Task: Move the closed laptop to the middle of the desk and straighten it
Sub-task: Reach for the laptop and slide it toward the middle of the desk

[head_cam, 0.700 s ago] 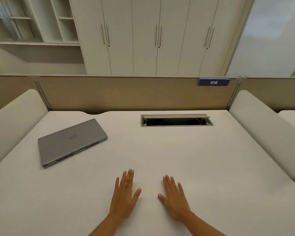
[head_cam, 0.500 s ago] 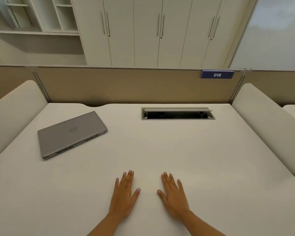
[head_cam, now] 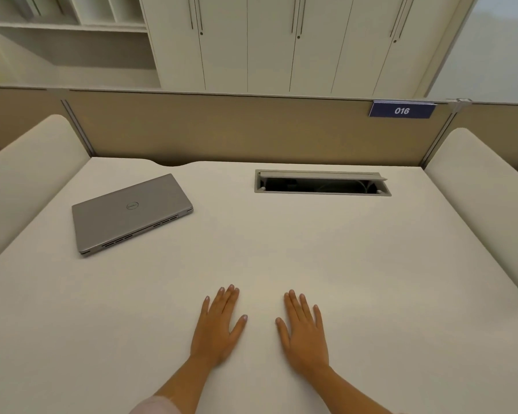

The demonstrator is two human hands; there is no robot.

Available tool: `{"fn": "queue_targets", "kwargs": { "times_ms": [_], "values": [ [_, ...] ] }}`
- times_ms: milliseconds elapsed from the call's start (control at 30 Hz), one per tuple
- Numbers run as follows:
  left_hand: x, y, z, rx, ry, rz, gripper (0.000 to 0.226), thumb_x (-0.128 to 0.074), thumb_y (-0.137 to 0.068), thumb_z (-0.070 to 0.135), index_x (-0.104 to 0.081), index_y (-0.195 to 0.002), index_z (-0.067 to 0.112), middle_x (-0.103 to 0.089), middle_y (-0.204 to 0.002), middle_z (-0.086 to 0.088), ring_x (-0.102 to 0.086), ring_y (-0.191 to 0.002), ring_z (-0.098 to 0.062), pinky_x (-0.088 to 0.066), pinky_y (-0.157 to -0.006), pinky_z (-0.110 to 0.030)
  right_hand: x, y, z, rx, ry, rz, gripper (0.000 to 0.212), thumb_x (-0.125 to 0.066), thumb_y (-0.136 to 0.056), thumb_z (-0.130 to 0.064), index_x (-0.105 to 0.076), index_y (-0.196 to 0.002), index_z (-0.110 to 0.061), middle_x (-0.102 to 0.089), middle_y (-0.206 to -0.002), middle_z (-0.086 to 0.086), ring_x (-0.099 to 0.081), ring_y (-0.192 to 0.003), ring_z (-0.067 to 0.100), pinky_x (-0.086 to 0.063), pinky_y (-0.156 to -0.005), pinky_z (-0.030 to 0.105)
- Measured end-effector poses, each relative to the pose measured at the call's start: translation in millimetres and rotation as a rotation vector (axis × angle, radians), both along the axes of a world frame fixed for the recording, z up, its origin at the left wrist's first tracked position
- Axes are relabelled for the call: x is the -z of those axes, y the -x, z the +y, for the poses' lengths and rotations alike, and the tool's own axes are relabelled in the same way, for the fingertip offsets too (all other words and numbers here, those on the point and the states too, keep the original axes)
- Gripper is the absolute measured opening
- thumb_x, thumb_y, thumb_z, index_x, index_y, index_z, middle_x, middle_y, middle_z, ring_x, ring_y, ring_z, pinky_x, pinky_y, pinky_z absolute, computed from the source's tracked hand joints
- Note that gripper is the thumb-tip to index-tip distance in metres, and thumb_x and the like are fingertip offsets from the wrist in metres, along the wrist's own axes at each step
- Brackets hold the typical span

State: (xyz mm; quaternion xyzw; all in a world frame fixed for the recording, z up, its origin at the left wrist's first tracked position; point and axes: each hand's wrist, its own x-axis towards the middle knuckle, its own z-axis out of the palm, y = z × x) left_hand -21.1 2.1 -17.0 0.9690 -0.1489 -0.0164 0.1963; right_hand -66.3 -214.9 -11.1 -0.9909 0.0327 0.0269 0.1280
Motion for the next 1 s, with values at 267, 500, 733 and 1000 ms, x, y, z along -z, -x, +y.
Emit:
{"fn": "queue_targets", "kwargs": {
  "times_ms": [267,500,733,1000],
  "values": [
    [-0.6,-2.5,2.5,-0.024,0.008,0.02,0.064,-0.03,-0.096,0.055,-0.009,-0.153,0.034,-0.007,-0.159,0.023,0.003,-0.147,0.004,0.012,-0.119,-0.024,-0.4,-0.9,0.4,-0.007,-0.033,0.003,0.064,-0.013,-0.098,-0.051,0.004,-0.155,-0.026,0.01,-0.161,-0.016,0.02,-0.146,0.007,0.019,-0.117,0.034],
    [-0.4,-6.7,3.1,-0.021,-0.016,0.027,0.065,-0.023,-0.095,0.06,-0.005,-0.153,0.039,-0.003,-0.158,0.027,0.008,-0.146,0.007,0.013,-0.118,-0.024,0.3,-2.1,-2.1,-0.019,-0.043,0.008,0.064,-0.008,-0.097,-0.052,0.015,-0.151,-0.026,0.016,-0.159,-0.018,0.021,-0.147,0.008,0.021,-0.116,0.034],
    [-2.8,-16.2,5.0,0.037,-0.058,0.04,0.068,-0.02,-0.094,0.063,-0.003,-0.154,0.036,0.002,-0.158,0.027,0.011,-0.147,0.002,0.013,-0.119,-0.031,2.5,-15.3,-6.3,-0.089,-0.044,0.022,0.064,-0.01,-0.097,-0.053,0.014,-0.152,-0.03,0.017,-0.158,-0.021,0.026,-0.146,0.008,0.021,-0.116,0.033],
    [-7.4,-52.2,30.8,0.038,-0.019,0.062,0.068,-0.024,-0.097,0.058,0.008,-0.152,0.032,0.007,-0.159,0.023,0.015,-0.147,-0.001,0.016,-0.119,-0.033,-5.0,-66.4,17.2,-0.146,-0.12,0.04,0.062,-0.017,-0.1,-0.05,0.009,-0.153,-0.031,0.015,-0.157,-0.024,0.022,-0.147,0.004,0.022,-0.116,0.028]
  ]
}}
